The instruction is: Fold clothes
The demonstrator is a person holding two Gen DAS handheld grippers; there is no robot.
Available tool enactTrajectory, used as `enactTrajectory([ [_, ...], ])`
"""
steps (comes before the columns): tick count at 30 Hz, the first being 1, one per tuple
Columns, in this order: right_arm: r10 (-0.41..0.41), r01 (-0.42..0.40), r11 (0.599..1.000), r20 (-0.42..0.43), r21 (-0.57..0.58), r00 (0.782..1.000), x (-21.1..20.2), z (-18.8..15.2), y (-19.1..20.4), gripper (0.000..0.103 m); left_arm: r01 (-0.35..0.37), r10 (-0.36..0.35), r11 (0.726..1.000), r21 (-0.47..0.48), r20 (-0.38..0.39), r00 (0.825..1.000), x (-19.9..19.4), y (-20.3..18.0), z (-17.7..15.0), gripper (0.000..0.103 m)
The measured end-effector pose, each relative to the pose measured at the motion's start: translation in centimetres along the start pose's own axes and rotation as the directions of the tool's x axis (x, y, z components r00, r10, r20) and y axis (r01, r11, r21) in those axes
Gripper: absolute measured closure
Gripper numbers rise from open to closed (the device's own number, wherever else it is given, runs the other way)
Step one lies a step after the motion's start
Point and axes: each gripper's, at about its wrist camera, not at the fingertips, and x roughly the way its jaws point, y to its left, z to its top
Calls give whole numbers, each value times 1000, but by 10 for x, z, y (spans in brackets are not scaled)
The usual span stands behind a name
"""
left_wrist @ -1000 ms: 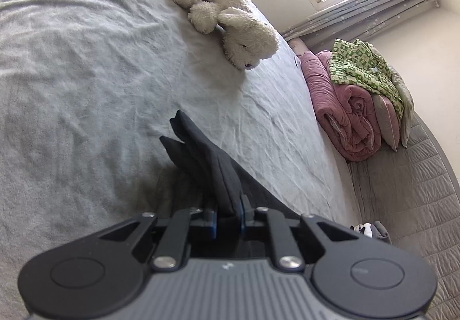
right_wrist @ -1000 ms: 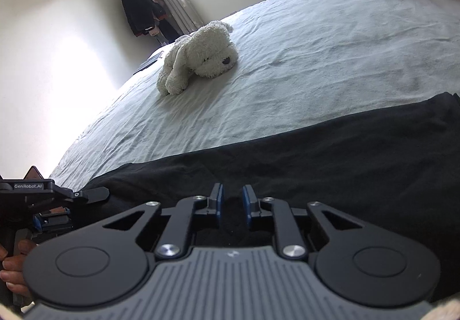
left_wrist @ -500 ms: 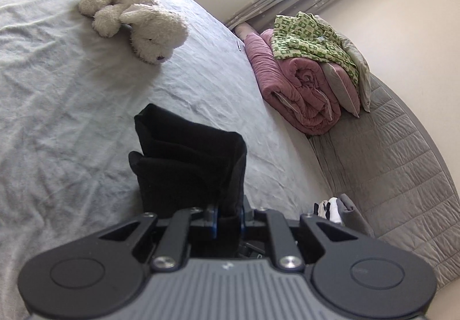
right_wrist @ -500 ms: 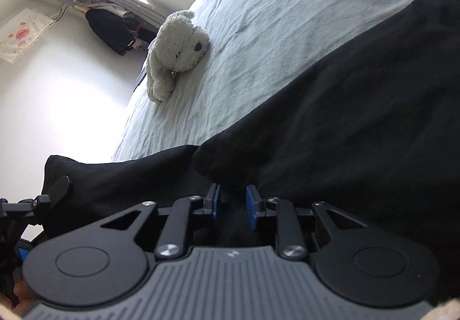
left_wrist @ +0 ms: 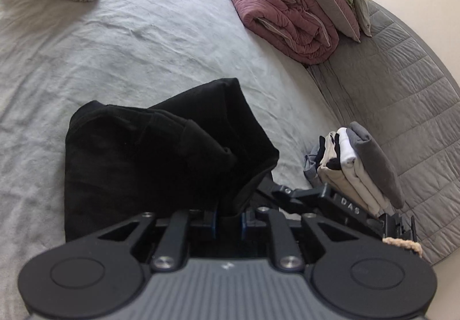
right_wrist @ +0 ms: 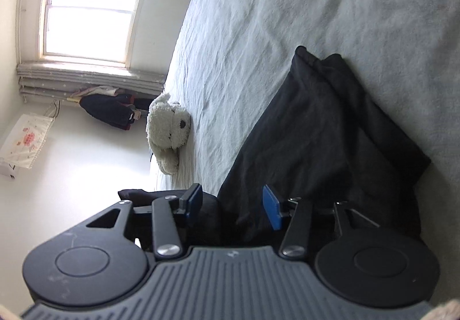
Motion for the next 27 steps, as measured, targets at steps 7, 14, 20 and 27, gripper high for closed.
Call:
enactTrajectory([
  [7, 26, -25, 998, -2, 54, 1000, -10, 7, -10, 47, 135, -134, 991, 18, -16, 991, -5, 4, -13, 63],
  [14, 1, -1, 1000, -5, 30, 1000, -7, 4, -6, 46, 100, -103, 995, 32, 110, 989, -57, 27, -16, 62],
  [20, -133, 131, 972, 6, -197, 991, 7, -15, 26, 46, -10, 7, 1000, 18, 168, 986, -66, 64, -29, 64],
  [27, -292, 279, 773, 71, -569, 954, 42, -61, 66, 82, -54, 34, 996, 64, 282, 959, -62, 71, -38, 65],
])
